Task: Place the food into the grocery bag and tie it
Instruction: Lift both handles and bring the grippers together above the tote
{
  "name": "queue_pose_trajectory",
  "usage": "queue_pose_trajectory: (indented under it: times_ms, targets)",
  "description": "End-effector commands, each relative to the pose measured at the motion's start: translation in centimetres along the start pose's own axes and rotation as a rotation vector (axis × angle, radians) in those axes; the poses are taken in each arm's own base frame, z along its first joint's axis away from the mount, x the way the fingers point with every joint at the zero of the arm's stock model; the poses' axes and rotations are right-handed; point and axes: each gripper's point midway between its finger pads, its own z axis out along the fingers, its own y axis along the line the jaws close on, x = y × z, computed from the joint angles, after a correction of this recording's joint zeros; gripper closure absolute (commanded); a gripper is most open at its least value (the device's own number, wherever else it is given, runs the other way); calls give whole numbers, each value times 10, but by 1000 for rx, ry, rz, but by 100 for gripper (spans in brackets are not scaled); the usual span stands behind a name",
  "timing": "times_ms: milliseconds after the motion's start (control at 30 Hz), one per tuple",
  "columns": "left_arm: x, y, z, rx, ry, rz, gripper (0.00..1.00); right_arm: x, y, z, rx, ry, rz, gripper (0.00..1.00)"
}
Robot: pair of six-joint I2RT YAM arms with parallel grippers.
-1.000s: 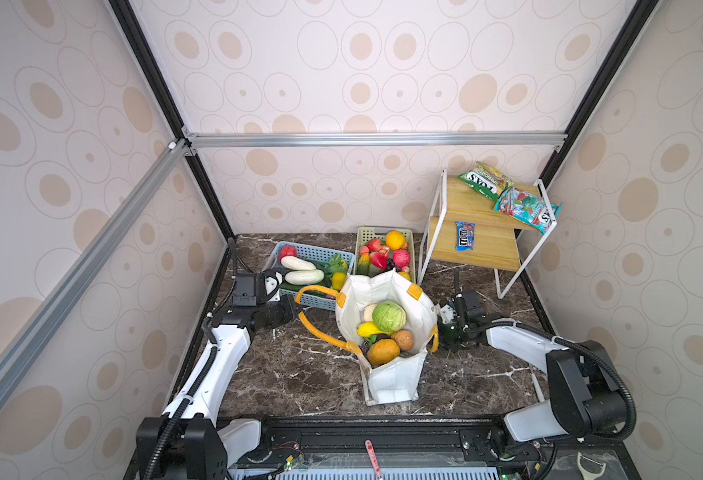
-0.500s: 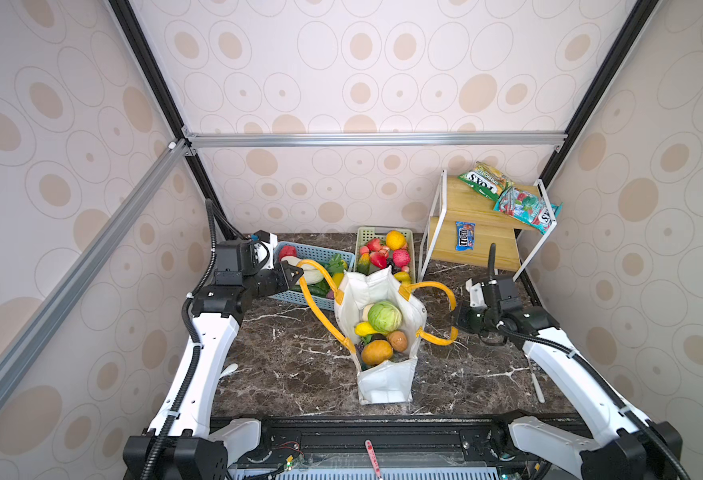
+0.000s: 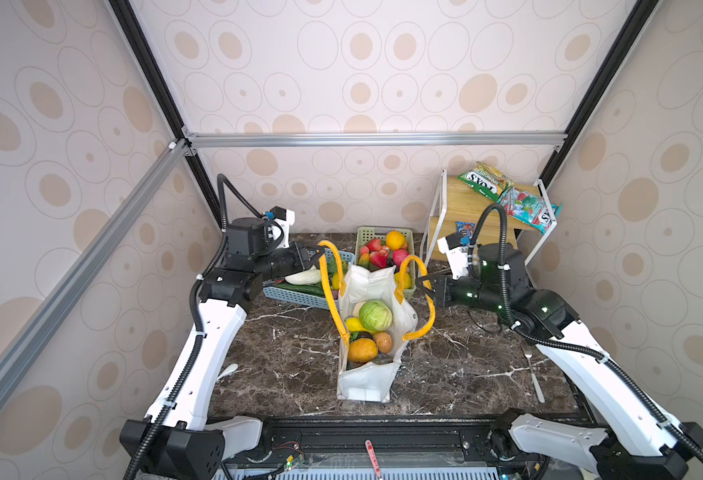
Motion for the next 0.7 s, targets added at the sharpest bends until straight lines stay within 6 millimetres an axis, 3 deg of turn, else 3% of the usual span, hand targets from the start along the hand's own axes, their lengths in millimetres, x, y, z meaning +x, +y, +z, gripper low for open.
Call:
queue_pose_trajectory:
  times_ms: [0, 200, 333, 533, 667]
  targets:
    - [-23, -50, -3, 86, -91, 55, 89, -9, 45, 16, -151, -4, -124, 93]
    - [-2, -66, 15, 69, -52, 44, 87, 8, 82, 56, -294, 44, -170, 95]
    - [-4, -67, 18, 40, -74, 13, 83, 17, 102, 73, -381, 71, -199, 96]
    - [-5, -84, 10, 58, -90, -1, 80, 13, 90, 100, -314, 36, -172, 95]
    - [7, -78, 15, 56, -70, -26, 81, 9, 77, 111, -257, -20, -175, 93]
